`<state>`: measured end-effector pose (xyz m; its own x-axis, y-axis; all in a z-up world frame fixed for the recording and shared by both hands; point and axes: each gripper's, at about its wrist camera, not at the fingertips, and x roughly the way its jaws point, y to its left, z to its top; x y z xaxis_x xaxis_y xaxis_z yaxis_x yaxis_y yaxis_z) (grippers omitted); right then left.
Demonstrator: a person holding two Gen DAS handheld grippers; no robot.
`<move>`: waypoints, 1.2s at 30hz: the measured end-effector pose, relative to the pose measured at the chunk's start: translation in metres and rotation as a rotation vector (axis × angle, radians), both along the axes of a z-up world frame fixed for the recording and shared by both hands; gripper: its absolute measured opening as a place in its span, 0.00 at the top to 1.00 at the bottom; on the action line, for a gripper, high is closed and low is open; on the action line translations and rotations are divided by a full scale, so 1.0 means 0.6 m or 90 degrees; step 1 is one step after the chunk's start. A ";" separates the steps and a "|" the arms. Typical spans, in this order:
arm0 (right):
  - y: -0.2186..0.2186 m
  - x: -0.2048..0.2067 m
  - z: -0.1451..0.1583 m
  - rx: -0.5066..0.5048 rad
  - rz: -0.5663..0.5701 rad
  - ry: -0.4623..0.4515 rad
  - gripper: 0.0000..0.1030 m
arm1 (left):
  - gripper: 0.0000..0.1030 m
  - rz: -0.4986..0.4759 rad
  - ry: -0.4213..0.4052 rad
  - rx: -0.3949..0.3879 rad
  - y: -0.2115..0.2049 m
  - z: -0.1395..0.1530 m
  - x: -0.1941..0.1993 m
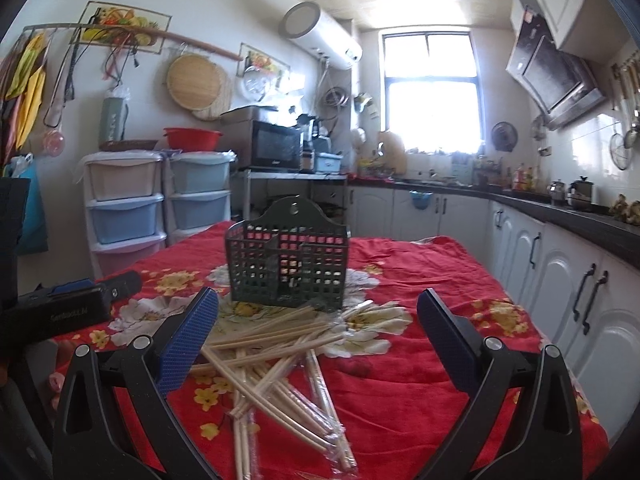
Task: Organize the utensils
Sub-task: 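Lower both grippers toward the wrapped chopsticks beside the green caddy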
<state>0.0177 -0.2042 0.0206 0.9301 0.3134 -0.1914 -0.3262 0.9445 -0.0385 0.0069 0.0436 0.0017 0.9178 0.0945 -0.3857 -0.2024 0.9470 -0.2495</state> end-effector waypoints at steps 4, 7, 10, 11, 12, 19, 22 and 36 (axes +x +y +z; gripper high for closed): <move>0.011 0.009 0.007 -0.007 0.016 0.005 0.06 | 0.10 0.019 0.015 -0.013 0.025 0.005 0.010; 0.018 0.018 0.017 -0.012 0.023 0.008 0.06 | 0.10 0.026 0.022 -0.023 0.042 0.011 0.016; 0.020 0.031 0.027 -0.005 0.032 0.021 0.06 | 0.10 0.016 0.028 -0.032 0.052 0.016 0.022; 0.021 0.035 0.030 -0.006 0.032 0.023 0.06 | 0.10 0.013 0.035 -0.033 0.054 0.017 0.027; 0.022 0.040 0.032 -0.011 0.031 0.024 0.06 | 0.10 0.008 0.044 -0.039 0.056 0.017 0.032; 0.026 0.089 0.041 -0.035 0.021 0.055 0.06 | 0.10 -0.053 0.060 -0.080 0.056 0.017 0.064; 0.023 0.114 0.039 -0.041 0.019 0.080 0.06 | 0.10 -0.067 0.075 -0.092 0.054 0.017 0.084; -0.013 0.231 -0.017 -0.002 -0.010 0.265 0.06 | 0.10 -0.191 0.175 -0.110 0.008 -0.033 0.163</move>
<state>0.1565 -0.2121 0.0107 0.7779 0.2988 -0.5528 -0.3001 0.9496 0.0909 0.1048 0.0486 -0.0183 0.7553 -0.2480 -0.6066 -0.0059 0.9230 -0.3847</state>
